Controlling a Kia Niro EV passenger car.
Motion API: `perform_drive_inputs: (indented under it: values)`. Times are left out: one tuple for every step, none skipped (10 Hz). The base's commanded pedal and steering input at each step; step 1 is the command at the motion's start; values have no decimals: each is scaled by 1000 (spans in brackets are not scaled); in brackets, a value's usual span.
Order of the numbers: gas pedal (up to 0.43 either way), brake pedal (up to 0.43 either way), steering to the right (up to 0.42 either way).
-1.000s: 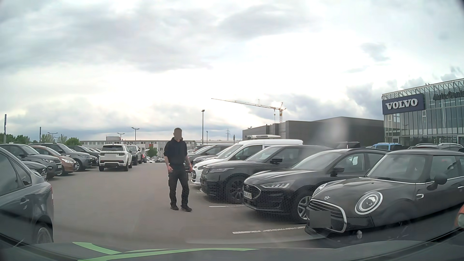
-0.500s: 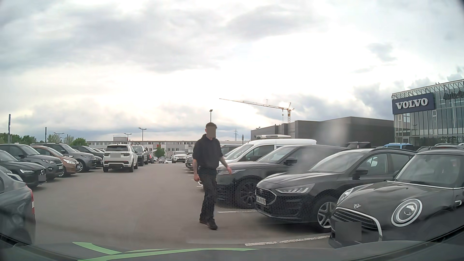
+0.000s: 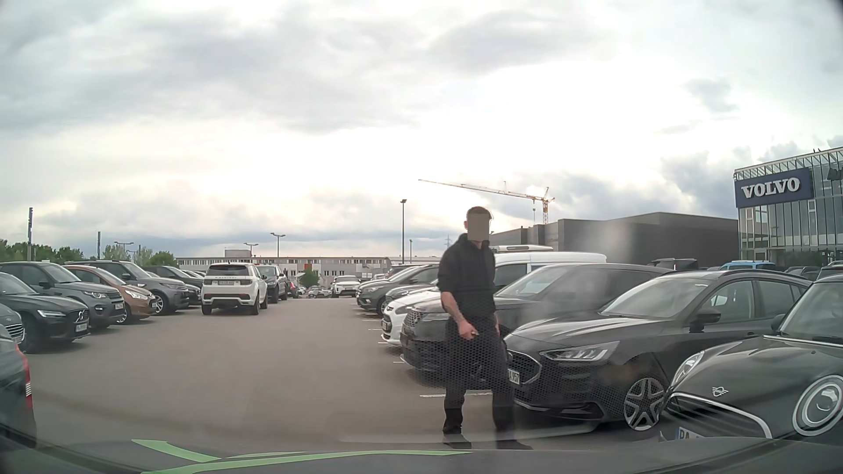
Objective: Follow the waypoints while adhering to traffic rules and regulations
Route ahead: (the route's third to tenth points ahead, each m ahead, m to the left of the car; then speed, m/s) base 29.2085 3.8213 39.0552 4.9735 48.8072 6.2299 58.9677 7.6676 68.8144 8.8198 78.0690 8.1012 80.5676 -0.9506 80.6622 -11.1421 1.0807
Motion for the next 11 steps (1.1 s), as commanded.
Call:
perform_drive_inputs:
  values:
    - [0,128,-315]
    - [0,128,-322]
    - [0,128,-331]
    - [0,122,-344]
    - [0,116,-354]
    - [0,91,-356]
    - [0,79,-354]
    - [0,49,-347]
    - [0,0,-339]
    - [0,0,-326]
    - [0,0,-310]
